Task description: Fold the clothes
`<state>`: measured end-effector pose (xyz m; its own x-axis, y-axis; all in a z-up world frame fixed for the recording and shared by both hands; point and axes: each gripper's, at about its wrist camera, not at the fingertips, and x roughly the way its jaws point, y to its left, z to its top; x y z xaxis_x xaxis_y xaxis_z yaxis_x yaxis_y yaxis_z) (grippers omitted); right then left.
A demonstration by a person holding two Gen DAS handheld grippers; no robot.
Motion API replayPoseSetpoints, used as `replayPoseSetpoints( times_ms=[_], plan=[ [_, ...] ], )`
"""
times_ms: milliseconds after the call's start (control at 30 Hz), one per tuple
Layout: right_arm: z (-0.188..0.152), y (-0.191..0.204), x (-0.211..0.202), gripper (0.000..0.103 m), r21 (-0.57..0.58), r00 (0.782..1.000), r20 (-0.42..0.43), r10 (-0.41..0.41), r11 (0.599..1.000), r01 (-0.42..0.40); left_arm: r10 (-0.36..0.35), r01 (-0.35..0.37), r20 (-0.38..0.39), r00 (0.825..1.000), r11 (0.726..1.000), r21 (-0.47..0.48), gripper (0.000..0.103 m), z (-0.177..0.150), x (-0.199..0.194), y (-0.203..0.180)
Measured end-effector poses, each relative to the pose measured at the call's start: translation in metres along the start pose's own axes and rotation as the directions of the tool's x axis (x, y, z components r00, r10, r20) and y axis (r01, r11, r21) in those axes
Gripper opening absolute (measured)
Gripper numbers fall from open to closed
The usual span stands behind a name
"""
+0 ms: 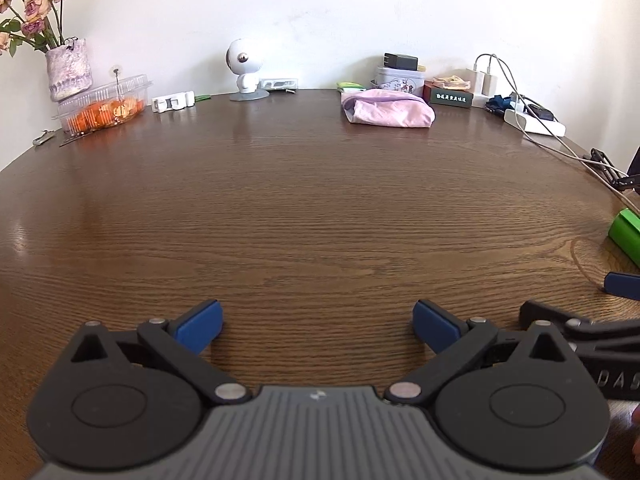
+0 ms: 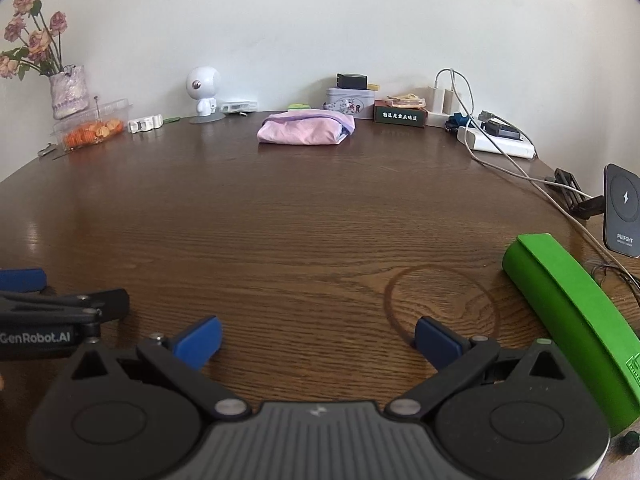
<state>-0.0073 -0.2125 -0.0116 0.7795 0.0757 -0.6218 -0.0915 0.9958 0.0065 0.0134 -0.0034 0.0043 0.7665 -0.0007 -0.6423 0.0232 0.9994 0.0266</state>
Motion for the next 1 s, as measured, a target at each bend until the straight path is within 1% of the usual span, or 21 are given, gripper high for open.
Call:
replayPoseSetpoints(
  times_ms=[100, 267, 333, 433, 500, 600, 700, 767, 1000],
  plan=[
    [0.0, 0.0, -0.001, 0.103, 0.004, 1.0, 0.0, 0.003, 1.0, -0.003, 0.015, -0.015, -0.005, 1.0, 1.0, -0.014, 0.102, 0.004, 0.005, -0.006],
    [0.0, 0.0, 0.0, 0.103, 0.008, 1.0, -0.001, -0.001, 1.0, 0.001, -0.004, 0.004, -0.004, 1.0, 1.0, 0.002, 0.102, 0.009, 0.012, -0.013],
    [0.001, -0.002, 0.0, 0.103, 0.01, 1.0, -0.002, -0.002, 1.0, 0.002, -0.012, 0.012, -0.003, 1.0, 1.0, 0.003, 0.102, 0.008, 0.01, -0.012],
    [0.001, -0.003, -0.001, 0.103, 0.007, 1.0, -0.001, 0.001, 1.0, -0.001, 0.003, -0.003, 0.0, 1.0, 1.0, -0.016, 0.102, 0.003, 0.005, -0.008],
    [0.0, -0.004, -0.002, 0.103, 0.014, 1.0, 0.0, -0.005, 1.0, 0.005, 0.003, -0.003, 0.002, 1.0, 1.0, -0.002, 0.102, -0.001, 0.0, -0.006],
    [0.0, -0.005, -0.002, 0.103, 0.019, 1.0, 0.0, -0.013, 1.0, 0.013, -0.016, 0.015, 0.019, 1.0, 1.0, 0.011, 0.102, -0.006, -0.005, -0.004],
    [0.0, -0.006, -0.001, 0.103, 0.023, 1.0, 0.0, -0.02, 1.0, 0.02, -0.001, 0.001, 0.017, 1.0, 1.0, 0.005, 0.102, -0.005, -0.004, -0.006],
    [0.0, -0.006, -0.001, 0.103, 0.025, 1.0, 0.0, -0.024, 0.999, 0.024, -0.01, 0.01, 0.016, 1.0, 1.0, 0.006, 0.102, -0.005, -0.004, -0.004],
    [0.0, -0.006, -0.002, 0.103, 0.025, 1.0, 0.0, -0.024, 0.999, 0.024, -0.004, 0.004, 0.019, 1.0, 1.0, 0.001, 0.102, -0.007, -0.005, -0.005]
  ],
)
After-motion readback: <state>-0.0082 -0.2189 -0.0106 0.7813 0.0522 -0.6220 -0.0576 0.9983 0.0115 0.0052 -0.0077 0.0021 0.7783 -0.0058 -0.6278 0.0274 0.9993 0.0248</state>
